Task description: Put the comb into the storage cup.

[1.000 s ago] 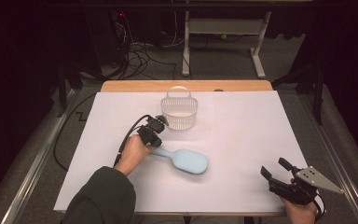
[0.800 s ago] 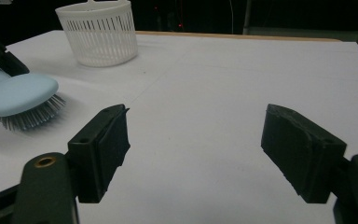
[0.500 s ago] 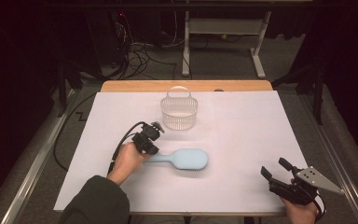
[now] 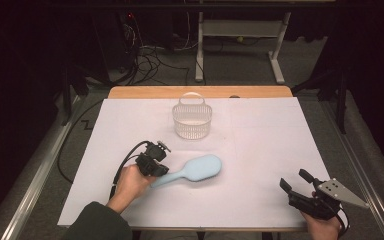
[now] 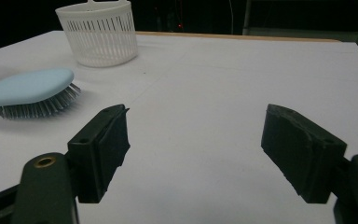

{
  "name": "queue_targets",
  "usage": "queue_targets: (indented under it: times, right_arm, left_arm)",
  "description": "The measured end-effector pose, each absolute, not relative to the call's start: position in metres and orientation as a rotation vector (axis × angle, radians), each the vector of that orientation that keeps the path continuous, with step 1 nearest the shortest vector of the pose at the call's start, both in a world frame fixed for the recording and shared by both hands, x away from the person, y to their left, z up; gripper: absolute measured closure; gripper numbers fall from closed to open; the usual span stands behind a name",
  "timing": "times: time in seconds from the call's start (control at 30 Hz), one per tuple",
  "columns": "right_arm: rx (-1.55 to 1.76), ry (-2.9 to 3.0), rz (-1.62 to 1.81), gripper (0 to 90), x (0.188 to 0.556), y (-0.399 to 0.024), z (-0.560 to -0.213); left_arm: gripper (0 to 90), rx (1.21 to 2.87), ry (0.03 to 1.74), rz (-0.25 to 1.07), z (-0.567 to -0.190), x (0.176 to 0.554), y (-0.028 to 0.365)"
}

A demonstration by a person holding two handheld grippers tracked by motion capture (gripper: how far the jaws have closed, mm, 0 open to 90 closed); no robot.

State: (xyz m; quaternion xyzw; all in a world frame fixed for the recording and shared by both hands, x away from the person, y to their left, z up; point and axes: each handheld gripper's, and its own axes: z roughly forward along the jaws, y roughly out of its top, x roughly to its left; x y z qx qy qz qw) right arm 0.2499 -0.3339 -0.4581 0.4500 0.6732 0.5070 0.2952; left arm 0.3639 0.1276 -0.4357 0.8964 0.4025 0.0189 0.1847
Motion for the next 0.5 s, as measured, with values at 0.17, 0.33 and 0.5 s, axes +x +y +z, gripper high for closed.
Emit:
queue_targets:
  times: [0.17,0.33,0.5]
  right_arm:
    - [1.197,1.790,1.350,23.5,0.250,-0.334,-0.458]
    - [1.197,1.790,1.350,23.4,0.250,-0.334,-0.458]
    - [1.197,1.789,1.349,23.4,0.250,-0.334,-0.458]
  left_arm:
    - [86.0,2.492,1.121,0.045,-0.437,0.353,0.132]
    - [86.1,2.471,1.106,0.034,-0.439,0.344,0.134]
    - [86.2,2.451,1.095,0.023,-0.440,0.335,0.135]
